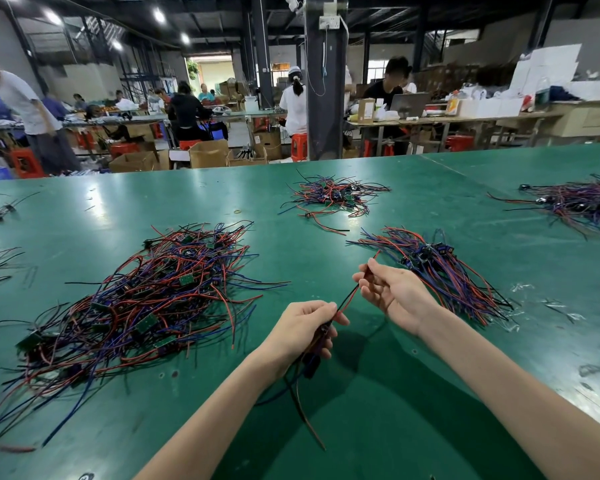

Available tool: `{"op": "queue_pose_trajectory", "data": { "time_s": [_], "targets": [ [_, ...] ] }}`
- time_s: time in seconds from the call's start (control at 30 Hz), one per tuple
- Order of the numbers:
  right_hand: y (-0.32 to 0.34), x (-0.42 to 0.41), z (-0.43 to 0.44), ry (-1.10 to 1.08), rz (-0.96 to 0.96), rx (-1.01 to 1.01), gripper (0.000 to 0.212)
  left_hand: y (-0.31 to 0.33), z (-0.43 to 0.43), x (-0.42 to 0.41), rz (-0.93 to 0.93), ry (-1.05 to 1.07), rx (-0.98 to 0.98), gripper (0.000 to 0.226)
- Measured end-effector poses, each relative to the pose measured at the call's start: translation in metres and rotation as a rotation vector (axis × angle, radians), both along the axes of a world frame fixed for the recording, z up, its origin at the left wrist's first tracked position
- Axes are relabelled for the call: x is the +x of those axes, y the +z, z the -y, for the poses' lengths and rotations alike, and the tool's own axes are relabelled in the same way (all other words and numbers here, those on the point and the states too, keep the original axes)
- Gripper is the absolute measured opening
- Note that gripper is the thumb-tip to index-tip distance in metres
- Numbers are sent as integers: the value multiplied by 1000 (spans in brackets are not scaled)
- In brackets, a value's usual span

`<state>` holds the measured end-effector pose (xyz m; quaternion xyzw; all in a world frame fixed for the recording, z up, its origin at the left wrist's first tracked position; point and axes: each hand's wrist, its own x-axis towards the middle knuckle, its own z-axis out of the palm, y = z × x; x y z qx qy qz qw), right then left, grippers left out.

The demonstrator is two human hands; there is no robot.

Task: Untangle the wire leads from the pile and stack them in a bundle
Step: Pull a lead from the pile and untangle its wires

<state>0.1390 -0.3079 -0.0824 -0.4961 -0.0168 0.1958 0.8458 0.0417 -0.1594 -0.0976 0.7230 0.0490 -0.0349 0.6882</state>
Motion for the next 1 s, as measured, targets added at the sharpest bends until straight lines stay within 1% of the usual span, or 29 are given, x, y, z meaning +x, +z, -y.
{"op": "queue_pose_trajectory", "data": {
  "time_s": [0.1, 0.2, 0.37, 0.47, 0.57, 0.63, 0.7, 0.8, 0.87, 1.0],
  "targets": [
    [0, -1, 0, 0, 53, -18, 20, 0, 0, -2, 1, -22, 16, 28],
    [-1, -1, 1, -11, 119, -57, 20, 0, 0, -1, -5, -38, 18, 27],
    [-2, 1, 4, -59, 230, -191, 22, 0, -2, -3, 35, -111, 87, 26],
    [-3, 1, 4, -81, 240, -255, 27, 1, -2, -5, 38, -156, 127, 28],
    [-3, 3, 4, -128, 224, -299, 37, 2, -3, -6, 21, -155, 145, 31],
    [-3, 5, 5, -136, 209, -278, 38, 2, -3, -6, -1, -112, 145, 32],
    [-3, 6, 5, -104, 174, -213, 37, 1, -4, -5, -17, -58, 146, 33],
    [-2, 8, 7, 2, 57, -79, 36, -1, -3, -2, -22, 4, 129, 37],
    [0, 8, 9, 99, -13, -24, 37, -2, -2, -1, -23, 22, 129, 38],
    [1, 8, 8, 174, -67, 86, 26, -2, -1, 0, -20, 30, 126, 39]
  ]
}}
